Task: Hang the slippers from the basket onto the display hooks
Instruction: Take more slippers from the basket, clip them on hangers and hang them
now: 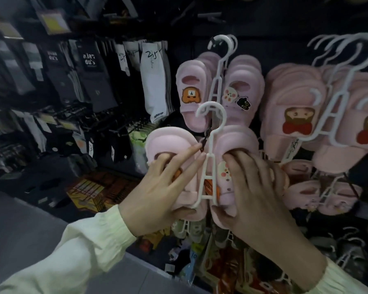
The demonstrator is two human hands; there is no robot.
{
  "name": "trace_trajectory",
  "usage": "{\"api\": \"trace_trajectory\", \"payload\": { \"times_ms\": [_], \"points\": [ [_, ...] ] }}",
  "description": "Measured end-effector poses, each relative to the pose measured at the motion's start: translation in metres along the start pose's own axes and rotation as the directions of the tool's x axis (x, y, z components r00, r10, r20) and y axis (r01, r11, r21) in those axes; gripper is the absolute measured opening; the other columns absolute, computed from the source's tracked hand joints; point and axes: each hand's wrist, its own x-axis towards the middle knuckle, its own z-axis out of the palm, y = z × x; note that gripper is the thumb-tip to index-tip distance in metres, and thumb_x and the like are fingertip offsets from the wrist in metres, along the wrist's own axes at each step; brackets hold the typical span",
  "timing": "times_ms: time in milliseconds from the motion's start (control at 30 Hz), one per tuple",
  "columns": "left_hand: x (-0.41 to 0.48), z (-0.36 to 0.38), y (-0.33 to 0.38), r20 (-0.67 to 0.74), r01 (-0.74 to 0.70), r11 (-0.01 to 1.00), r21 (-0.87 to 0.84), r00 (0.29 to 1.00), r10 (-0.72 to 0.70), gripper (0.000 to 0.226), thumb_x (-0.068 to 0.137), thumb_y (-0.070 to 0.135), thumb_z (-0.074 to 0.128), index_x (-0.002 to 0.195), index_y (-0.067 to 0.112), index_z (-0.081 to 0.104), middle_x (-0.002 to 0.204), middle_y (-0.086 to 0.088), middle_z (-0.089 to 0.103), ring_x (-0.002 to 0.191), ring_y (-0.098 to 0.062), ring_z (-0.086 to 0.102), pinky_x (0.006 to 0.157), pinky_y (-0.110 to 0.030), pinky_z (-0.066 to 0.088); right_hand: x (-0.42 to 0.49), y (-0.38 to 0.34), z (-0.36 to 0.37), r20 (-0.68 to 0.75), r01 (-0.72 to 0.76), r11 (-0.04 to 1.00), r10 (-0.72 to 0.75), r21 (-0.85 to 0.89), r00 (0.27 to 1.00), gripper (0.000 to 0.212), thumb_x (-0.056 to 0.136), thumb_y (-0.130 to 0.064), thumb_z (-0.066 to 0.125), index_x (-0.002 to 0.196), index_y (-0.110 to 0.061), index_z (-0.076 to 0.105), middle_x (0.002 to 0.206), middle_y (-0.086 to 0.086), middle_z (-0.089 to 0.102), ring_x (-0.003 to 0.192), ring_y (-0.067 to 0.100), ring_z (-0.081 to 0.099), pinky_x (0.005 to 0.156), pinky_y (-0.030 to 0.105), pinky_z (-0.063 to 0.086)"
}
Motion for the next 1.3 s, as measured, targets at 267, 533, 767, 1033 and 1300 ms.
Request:
{"api": "trace_trajectory", "payload": {
  "times_ms": [267,533,767,1033,1300],
  "points": [
    [0.061,-0.013,-0.061,-0.048,-0.099,0.992,0.076,0.994,0.102,0.109,0.075,0.055,0.077,0.156,0.006,0.023,0.164,-0.010,0.017,0.128,-0.037,0.043,0.100,-0.051,0.041,0.055,-0.006,-0.014,-0.145,-0.116,0.981,0.094,-0.154,0.985,0.086,0.076,-0.061,0.060,0.141,-0.007,0.044,0.138,0.016,0.047,0.125,0.037,0.044,0.102,0.054,0.029],
    [0.110,-0.013,-0.093,-0.115,-0.119,0.982,0.150,0.984,0.137,0.114,0.068,0.053,0.084,0.154,0.005,0.028,0.162,-0.015,0.019,0.130,-0.039,0.041,0.101,-0.057,0.042,0.103,0.003,-0.019,-0.205,-0.175,0.935,0.114,-0.309,0.972,0.093,0.070,-0.064,0.068,0.140,-0.008,0.043,0.136,0.014,0.047,0.120,0.035,0.043,0.095,0.051,0.032],
    [0.131,-0.007,-0.112,-0.130,-0.093,0.986,0.142,0.985,0.112,0.122,0.058,0.051,0.088,0.155,0.006,0.028,0.161,-0.015,0.022,0.128,-0.038,0.039,0.101,-0.053,0.039,0.134,0.010,-0.013,-0.197,-0.167,0.916,0.099,-0.365,0.975,0.094,0.069,-0.063,0.068,0.139,-0.007,0.042,0.131,0.016,0.047,0.114,0.034,0.042,0.092,0.051,0.035],
    [0.149,0.023,-0.136,-0.067,-0.161,0.987,0.008,0.985,0.161,0.133,0.052,0.047,0.095,0.155,0.006,0.022,0.160,-0.018,0.018,0.139,-0.042,0.031,0.108,-0.055,0.035,0.148,0.022,0.010,-0.107,-0.157,0.915,0.126,-0.373,0.986,0.091,0.071,-0.065,0.062,0.138,-0.007,0.043,0.130,0.013,0.049,0.112,0.033,0.046,0.087,0.048,0.037],
    [0.144,0.026,-0.140,-0.111,-0.116,0.993,-0.008,0.987,0.114,0.134,0.057,0.051,0.092,0.157,0.004,0.015,0.163,-0.024,-0.003,0.121,-0.042,0.051,0.089,-0.046,0.052,0.150,0.019,0.018,-0.105,-0.198,0.903,0.171,-0.382,0.980,0.097,0.071,-0.067,0.065,0.142,-0.007,0.039,0.134,0.015,0.045,0.116,0.033,0.042,0.087,0.051,0.038]
  ]
}}
